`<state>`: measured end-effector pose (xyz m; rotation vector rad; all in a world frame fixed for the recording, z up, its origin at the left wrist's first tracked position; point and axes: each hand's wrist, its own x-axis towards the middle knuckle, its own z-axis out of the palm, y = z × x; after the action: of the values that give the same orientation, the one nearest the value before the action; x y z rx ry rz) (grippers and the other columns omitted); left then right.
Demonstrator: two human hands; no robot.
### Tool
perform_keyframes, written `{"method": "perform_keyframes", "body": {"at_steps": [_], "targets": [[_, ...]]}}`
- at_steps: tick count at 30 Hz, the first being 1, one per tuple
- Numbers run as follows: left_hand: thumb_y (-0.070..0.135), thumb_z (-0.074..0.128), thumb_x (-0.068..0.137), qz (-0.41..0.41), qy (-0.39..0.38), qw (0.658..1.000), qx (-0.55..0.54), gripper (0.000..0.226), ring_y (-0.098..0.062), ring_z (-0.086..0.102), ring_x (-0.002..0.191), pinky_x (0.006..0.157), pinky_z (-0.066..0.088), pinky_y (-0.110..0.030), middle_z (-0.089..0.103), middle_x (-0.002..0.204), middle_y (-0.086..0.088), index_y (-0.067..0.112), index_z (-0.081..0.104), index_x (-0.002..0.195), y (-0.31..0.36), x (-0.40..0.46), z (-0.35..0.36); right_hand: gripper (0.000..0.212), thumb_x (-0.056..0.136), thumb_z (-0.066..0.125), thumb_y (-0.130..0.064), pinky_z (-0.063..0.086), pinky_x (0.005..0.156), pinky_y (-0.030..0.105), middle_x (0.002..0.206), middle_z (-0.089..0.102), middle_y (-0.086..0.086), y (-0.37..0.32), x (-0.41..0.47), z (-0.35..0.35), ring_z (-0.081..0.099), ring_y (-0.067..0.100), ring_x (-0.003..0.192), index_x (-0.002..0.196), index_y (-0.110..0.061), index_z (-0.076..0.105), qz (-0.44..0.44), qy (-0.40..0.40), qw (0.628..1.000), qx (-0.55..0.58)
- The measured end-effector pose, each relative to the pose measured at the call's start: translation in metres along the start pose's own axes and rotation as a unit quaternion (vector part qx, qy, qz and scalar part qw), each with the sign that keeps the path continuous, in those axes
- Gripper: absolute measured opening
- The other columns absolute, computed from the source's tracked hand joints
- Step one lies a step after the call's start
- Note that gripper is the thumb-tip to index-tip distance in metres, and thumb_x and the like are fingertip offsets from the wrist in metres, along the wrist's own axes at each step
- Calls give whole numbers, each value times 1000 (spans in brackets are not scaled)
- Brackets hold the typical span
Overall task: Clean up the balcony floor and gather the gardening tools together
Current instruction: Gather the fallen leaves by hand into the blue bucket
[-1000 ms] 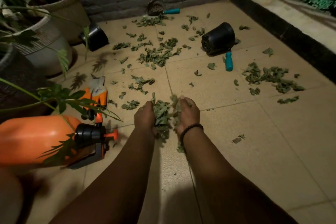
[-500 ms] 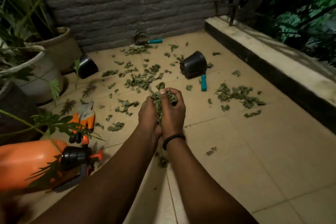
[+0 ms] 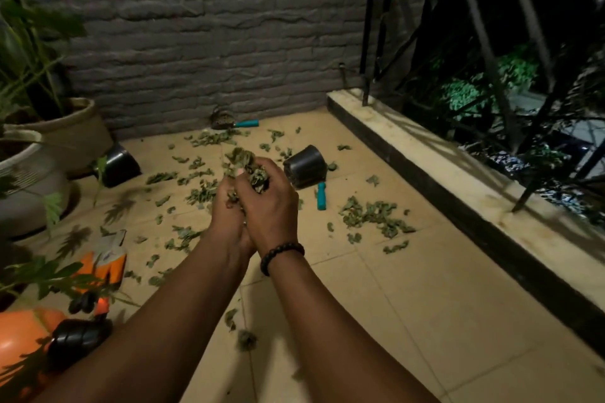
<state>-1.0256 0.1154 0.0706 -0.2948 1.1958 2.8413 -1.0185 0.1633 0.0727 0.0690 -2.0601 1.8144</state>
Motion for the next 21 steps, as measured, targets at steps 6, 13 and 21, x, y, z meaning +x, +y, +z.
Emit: {"method": "perform_keyframes", "body": {"at_steps": [6, 13, 21], "targets": [[56, 42, 100, -7, -21, 998, -66, 51, -15, 74, 69, 61, 59, -24, 74, 76, -6, 11, 64, 94, -10, 8, 29, 27, 89, 63, -28, 50, 97, 36, 119, 63, 0, 2, 24, -19, 56, 15, 107, 115, -21, 65, 43, -13, 997, -58], [44, 65, 94, 14, -22, 999, 18, 42, -13, 70, 86, 72, 54, -27, 69, 100, -5, 13, 59, 122, -21, 39, 11, 25, 92, 57, -47, 53, 75, 16, 92, 70, -10, 12, 23, -17, 65, 0, 87, 96, -24, 67, 72, 8, 996, 55], [44, 71, 87, -19, 77, 996, 50, 47, -14, 69, 91, 85, 50, -29, 71, 101, -5, 12, 65, 120, -16, 3, 23, 31, 98, 52, -31, 51, 68, 26, 72, 67, -7, -30, 3, -35, 64, 8, 74, 68, -30, 61, 141, 45, 988, 33]]}}
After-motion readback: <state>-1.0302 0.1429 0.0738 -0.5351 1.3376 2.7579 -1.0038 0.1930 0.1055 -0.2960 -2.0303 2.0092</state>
